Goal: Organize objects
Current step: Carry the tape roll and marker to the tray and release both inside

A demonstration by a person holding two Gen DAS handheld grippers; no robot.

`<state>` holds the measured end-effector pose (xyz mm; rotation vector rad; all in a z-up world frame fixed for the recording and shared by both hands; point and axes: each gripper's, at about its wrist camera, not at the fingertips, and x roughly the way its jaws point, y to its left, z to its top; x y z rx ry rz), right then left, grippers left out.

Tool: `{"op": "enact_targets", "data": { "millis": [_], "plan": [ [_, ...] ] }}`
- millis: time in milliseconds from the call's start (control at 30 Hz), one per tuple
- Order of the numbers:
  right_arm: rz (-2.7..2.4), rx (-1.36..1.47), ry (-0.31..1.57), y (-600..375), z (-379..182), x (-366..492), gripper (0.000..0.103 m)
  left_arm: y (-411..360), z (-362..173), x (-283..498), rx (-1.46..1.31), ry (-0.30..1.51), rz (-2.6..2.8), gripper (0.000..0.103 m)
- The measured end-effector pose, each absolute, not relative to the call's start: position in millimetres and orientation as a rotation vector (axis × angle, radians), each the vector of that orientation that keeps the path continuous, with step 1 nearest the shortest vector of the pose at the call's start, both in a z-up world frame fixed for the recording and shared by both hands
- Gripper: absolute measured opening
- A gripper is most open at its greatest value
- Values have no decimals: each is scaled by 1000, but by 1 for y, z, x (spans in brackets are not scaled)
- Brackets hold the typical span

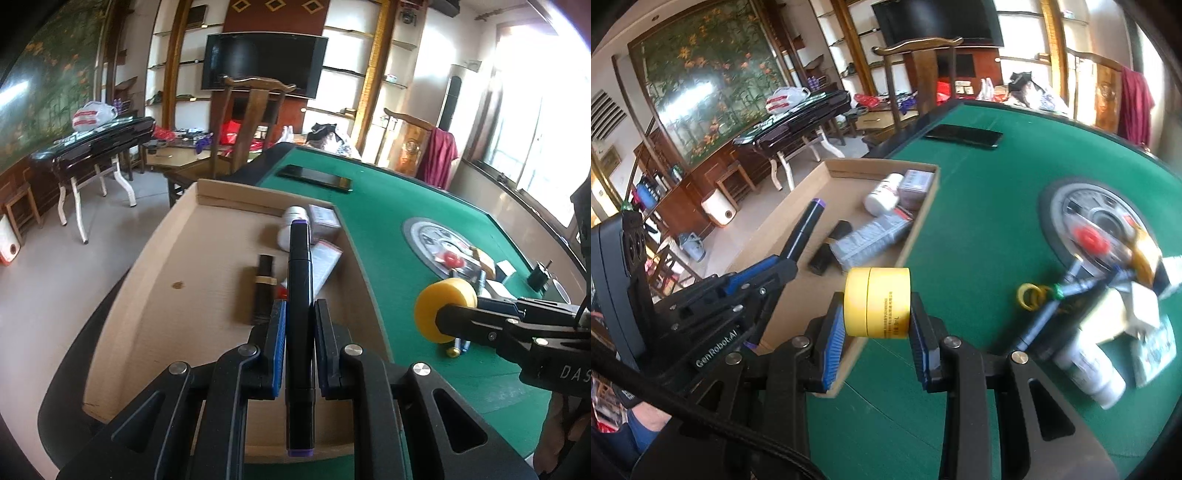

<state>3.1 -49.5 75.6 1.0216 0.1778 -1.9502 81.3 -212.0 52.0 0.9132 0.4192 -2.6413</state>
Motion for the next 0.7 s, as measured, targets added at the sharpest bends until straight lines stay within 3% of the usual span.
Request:
{"op": "enact_targets", "data": {
  "millis": [300, 700],
  "plan": [
    [-1911, 1040, 241, -108, 82, -6, 30, -253, 40, 75, 956, 470, -2581, 12],
    [-1948, 1165, 220, -201, 73, -67, 30, -306, 28, 28, 1180, 668, -2555, 12]
  ]
}}
